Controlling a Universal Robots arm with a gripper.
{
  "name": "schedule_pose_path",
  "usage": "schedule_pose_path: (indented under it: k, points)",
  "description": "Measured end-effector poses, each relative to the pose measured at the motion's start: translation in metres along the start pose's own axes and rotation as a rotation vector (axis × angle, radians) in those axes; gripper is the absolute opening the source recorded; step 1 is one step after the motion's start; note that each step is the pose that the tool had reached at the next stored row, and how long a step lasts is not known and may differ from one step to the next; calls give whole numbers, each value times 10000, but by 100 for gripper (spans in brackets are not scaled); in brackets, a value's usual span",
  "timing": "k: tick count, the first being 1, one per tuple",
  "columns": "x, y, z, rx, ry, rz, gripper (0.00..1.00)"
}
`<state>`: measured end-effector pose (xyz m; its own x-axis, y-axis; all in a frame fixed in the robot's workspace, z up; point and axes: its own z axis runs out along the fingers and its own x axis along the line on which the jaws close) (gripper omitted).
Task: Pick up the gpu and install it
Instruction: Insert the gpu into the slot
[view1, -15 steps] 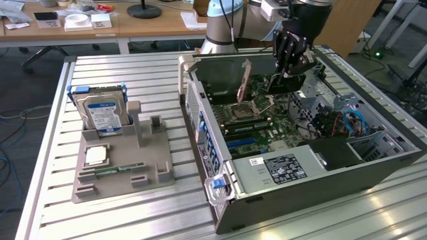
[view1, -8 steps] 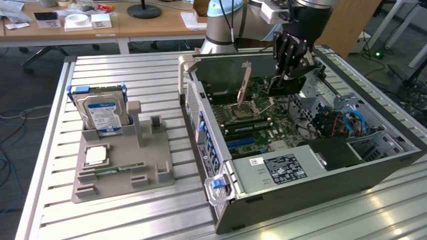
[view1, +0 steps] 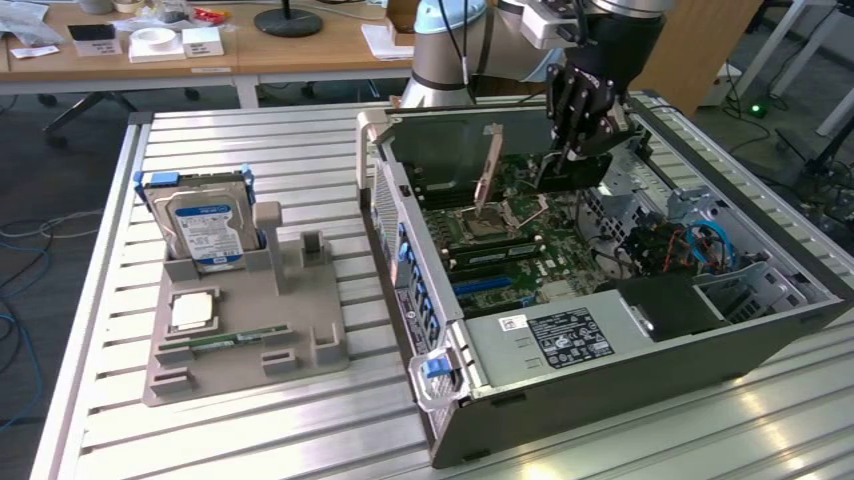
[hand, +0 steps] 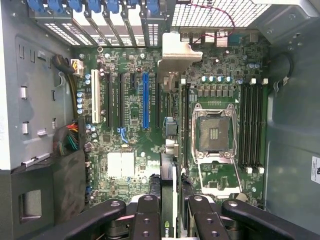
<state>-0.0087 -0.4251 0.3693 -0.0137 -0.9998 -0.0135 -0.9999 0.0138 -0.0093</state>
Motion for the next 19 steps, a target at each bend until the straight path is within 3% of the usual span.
schedule_pose_path:
  k: [15,19]
  points:
    - [19,8,67,1,3,1,26]
    - [20,8,67,1,30,0,26]
